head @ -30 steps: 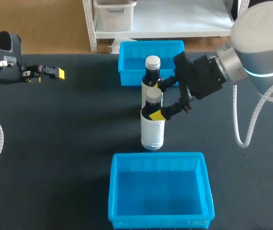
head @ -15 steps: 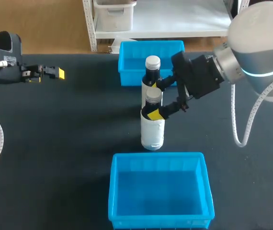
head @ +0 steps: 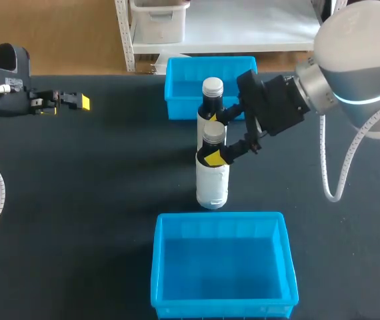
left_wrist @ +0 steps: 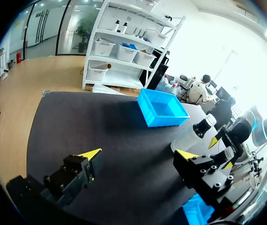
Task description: Pick up the bottle, and place it in the far bin if it is heavy, or in the near bin if it is light.
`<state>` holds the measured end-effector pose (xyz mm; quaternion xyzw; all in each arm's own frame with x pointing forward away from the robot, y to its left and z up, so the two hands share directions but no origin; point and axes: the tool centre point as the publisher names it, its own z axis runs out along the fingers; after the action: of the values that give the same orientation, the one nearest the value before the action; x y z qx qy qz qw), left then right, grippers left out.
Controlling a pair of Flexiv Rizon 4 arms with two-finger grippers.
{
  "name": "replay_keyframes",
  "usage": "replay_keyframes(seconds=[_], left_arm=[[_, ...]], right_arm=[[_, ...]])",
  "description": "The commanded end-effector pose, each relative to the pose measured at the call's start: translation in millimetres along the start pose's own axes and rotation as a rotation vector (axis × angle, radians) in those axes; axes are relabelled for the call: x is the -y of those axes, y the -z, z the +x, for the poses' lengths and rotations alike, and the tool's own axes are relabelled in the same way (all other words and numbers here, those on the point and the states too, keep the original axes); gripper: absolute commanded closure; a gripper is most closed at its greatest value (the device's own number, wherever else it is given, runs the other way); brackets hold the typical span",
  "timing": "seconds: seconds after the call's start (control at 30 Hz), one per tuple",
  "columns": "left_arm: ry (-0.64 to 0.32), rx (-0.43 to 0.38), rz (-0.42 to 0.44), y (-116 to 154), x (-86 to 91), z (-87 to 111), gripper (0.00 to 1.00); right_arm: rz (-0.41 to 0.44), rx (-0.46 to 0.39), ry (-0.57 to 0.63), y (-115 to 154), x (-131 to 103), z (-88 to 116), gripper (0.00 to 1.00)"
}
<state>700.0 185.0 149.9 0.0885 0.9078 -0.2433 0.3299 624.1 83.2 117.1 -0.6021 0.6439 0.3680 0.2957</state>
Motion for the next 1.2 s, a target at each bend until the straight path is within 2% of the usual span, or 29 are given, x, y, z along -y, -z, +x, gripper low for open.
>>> replay_keyframes(seconds=[0.03, 0.47, 0.6, 0.7, 0.77, 0.93, 1.2], left_arm=[[0.0, 0.0, 0.0, 0.0, 0.0, 0.0, 0.0], [0.0, 0.0, 0.0, 0.0, 0.0, 0.0, 0.0], [0.0, 0.0, 0.0, 0.0, 0.0, 0.0, 0.0], [0.0, 0.0, 0.0, 0.0, 0.0, 0.0, 0.0], [0.0, 0.0, 0.0, 0.0, 0.0, 0.0, 0.0], [0.0, 0.0, 0.0, 0.0, 0.0, 0.0, 0.0], [0.0, 0.0, 0.0, 0.0, 0.0, 0.0, 0.0]], right_arm=[[-0.004, -0.002, 0.001, -0.7, 1.8, -0.4, 0.0], [-0.011, 0.0, -0.003, -2.3, 3.9, 0.7, 0.0], [-0.012, -0.001, -0.004, -3.3, 5.3, 1.1, 0.03], [-0.013, 0.0, -0.005, -3.7, 5.7, 1.0, 0.07], [-0.014, 0.001, -0.003, -4.0, 5.7, 0.3, 0.15], [-0.021, 0.001, 0.003, -5.3, 3.8, -1.7, 0.25], [-0.041, 0.0, 0.006, -8.7, -2.5, -1.6, 0.26]])
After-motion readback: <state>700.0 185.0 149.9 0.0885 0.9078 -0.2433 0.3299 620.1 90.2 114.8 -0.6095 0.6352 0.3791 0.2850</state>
